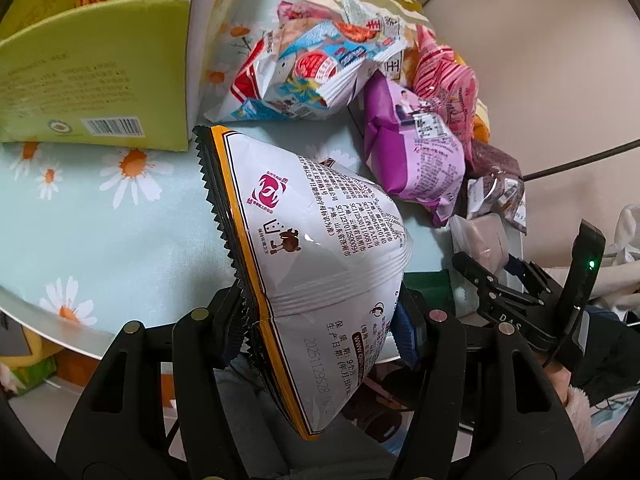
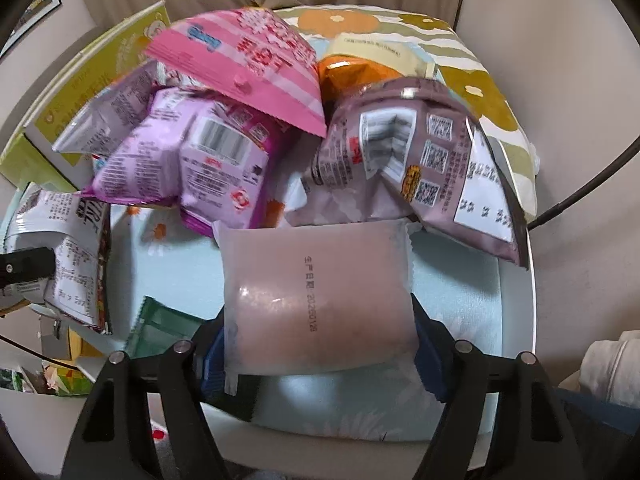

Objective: Organize snacks
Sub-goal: 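Grasp the white printed snack bag with the left tool while the right tool grasps the pink-white pouch, then carry both bags into the green box and open both tools to drop them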

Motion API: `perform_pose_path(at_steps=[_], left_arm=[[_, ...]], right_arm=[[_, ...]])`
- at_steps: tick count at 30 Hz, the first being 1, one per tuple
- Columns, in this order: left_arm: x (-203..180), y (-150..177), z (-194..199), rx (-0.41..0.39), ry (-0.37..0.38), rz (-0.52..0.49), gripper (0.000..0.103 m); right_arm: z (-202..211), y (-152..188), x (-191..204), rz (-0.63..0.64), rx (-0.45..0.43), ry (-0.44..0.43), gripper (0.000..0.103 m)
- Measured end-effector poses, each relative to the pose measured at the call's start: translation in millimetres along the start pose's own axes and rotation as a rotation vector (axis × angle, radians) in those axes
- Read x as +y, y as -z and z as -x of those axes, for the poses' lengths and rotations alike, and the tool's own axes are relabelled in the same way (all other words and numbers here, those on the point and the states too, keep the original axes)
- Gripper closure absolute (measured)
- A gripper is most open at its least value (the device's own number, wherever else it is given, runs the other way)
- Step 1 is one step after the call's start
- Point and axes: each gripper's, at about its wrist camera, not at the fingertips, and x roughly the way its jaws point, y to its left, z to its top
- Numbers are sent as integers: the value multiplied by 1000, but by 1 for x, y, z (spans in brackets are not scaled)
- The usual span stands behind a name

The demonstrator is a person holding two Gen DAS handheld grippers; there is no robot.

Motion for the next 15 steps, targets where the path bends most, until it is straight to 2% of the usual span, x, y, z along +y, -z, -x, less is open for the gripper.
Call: perform_pose_path(at_steps=[10, 15], left_arm=[[-14, 4, 41, -73, 20, 4, 46], [-24, 8, 78, -151, 32, -3, 46]], right_arm=[[41, -5, 21, 28, -59, -61, 31], [77, -17, 38, 67, -126, -89, 31]])
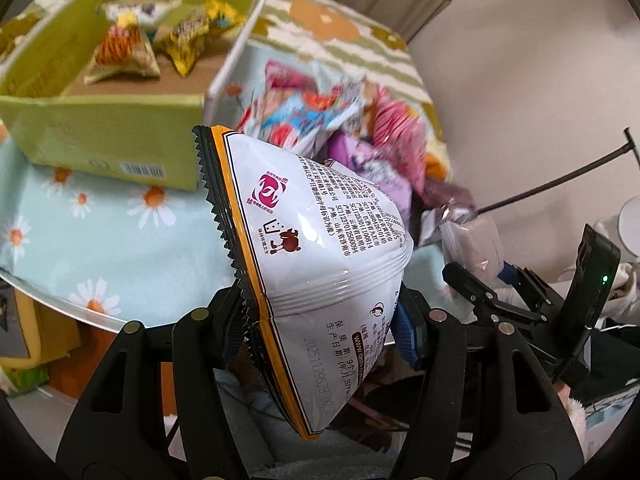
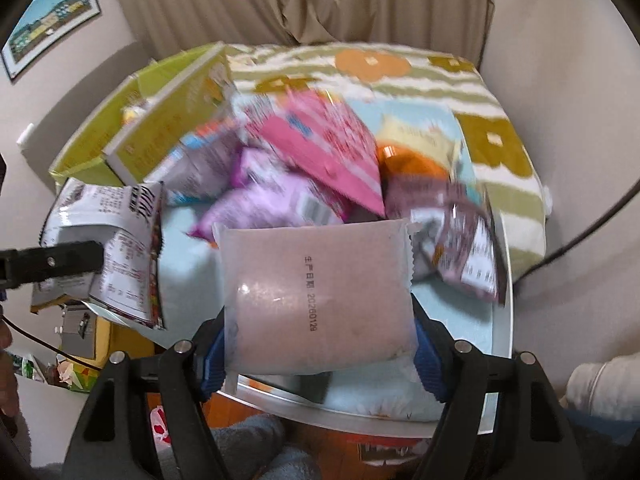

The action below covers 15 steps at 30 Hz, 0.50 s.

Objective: Organize snacks
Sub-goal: 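Carry both bags into the green box and open both tools to drop them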

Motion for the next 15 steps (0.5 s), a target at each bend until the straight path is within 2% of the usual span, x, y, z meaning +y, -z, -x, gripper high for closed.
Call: perform_pose_path(at_steps=[8, 15], left_arm=[[3, -29, 66, -163, -24, 0, 46], [49, -76, 95, -235, -59, 24, 46]], right_arm=[[48, -49, 31, 72, -131, -55, 31], [64, -106, 77, 121, -213, -95, 31]])
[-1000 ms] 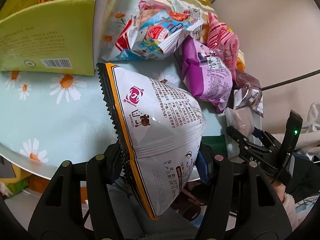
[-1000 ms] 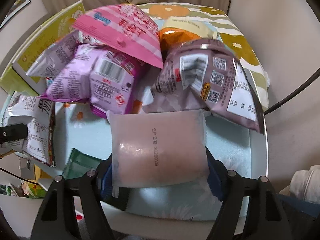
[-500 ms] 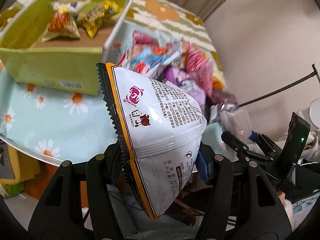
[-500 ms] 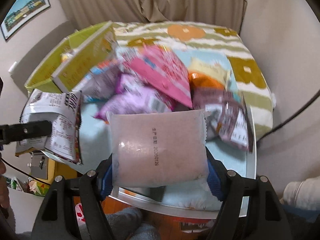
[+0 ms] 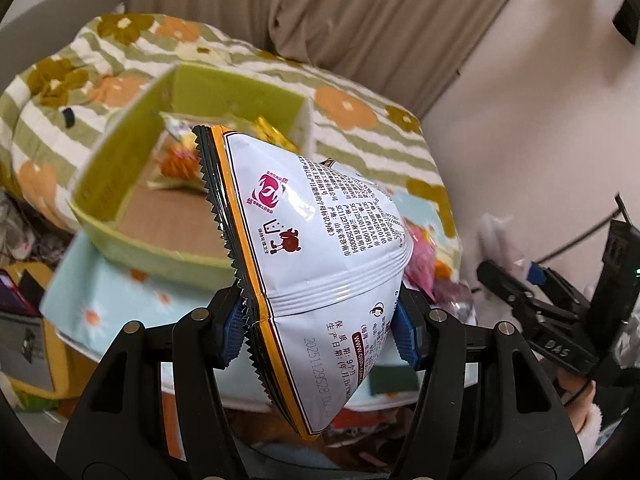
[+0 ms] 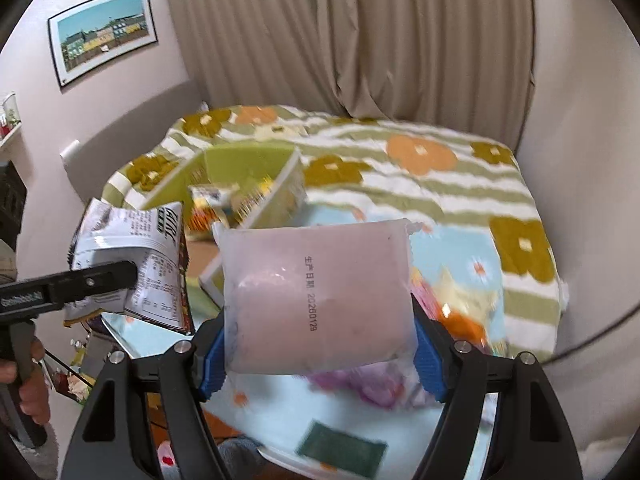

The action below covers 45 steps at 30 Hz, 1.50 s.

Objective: Organize snacks
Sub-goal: 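Carry both bags into the green box and open both tools to drop them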

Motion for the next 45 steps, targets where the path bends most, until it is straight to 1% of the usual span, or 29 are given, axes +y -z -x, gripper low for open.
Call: perform_pose_path(at_steps=[3, 7, 10, 16, 19, 21, 22, 23, 25, 30, 33, 39, 45], left_arm=[[23, -27, -7, 1, -18, -3, 46], [57, -60, -23, 27, -24, -8, 46], [84, -85, -41, 62, -21, -18, 46], [123, -113, -81, 149, -23, -71, 46], [133, -119, -98, 186, -29, -105, 46], [139, -121, -111, 217, -59, -148, 39], [142, -121, -115, 225, -77, -166, 30], [142, -120, -117, 227, -89, -177, 16], [146, -120, -117, 218, -93, -195, 7], [154, -114, -113, 228, -85, -198, 7], [157, -111, -105, 218, -82, -191, 7], [157, -106, -94, 191, -144, -194, 7], [156, -102, -86, 155, -189, -175, 7]], right_arm=[[-13, -26, 21, 16, -17, -7, 31], [-40, -55, 46, 16, -20, -19, 31], [-64, -73, 64, 9, -7, -24, 31], [-116, -100, 97, -22, 45, -13, 31], [-136, -104, 109, -41, 74, 5, 31], [-149, -106, 115, -60, 93, 20, 31], [-153, -107, 117, -70, 101, 27, 31], [-157, -107, 119, -79, 109, 33, 31], [-165, -107, 122, -98, 125, 45, 31], [-179, -105, 127, -113, 163, 61, 31], [-186, -105, 130, -109, 185, 53, 31], [-210, -106, 140, -58, 234, 14, 31], [-239, -100, 136, -66, 305, -37, 31]])
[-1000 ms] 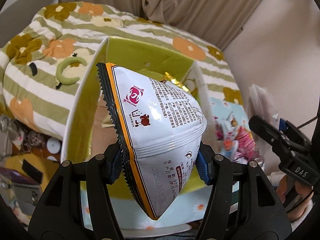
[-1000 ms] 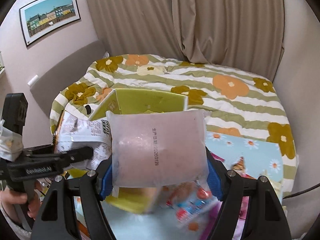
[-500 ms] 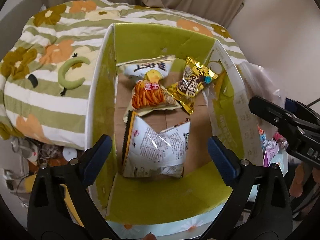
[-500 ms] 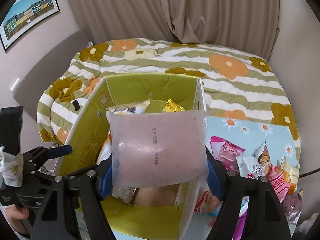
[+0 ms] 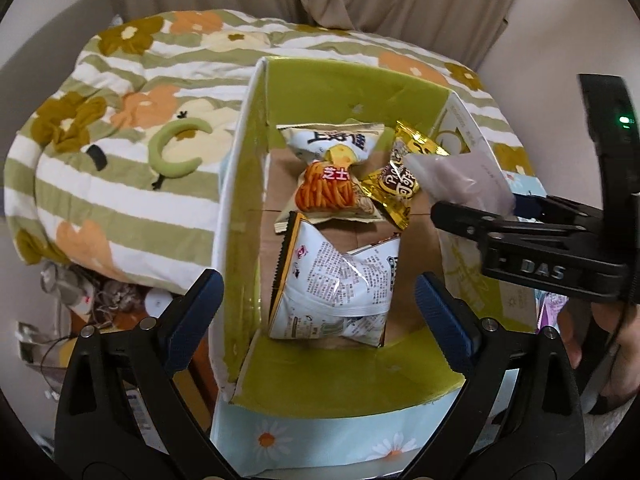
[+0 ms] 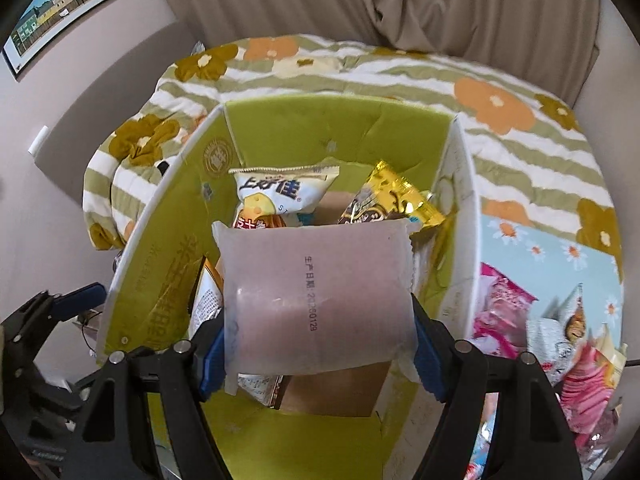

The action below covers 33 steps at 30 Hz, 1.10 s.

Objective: Organize snacks
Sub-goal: 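Carry both bags into the green box and open both tools to drop them, then move both tools back over the remaining snack pile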

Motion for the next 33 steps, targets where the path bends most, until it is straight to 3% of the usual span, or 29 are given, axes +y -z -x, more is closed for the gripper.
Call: perform_pose_path(at_steps=[6, 9, 24, 33], left_arm=[[2, 6, 1, -6, -23, 10, 7], [5, 9, 3, -9, -22, 20, 7], [8, 12, 21, -37, -1, -7, 7], [-10, 8, 53, -119, 20, -99, 7]], right_arm=[[-15, -2, -2, 6, 8, -7, 27], [-9, 1, -2, 7, -24, -23, 18], [32, 20, 10, 37, -141, 21, 18], [79, 33, 15, -31, -239, 59, 18]])
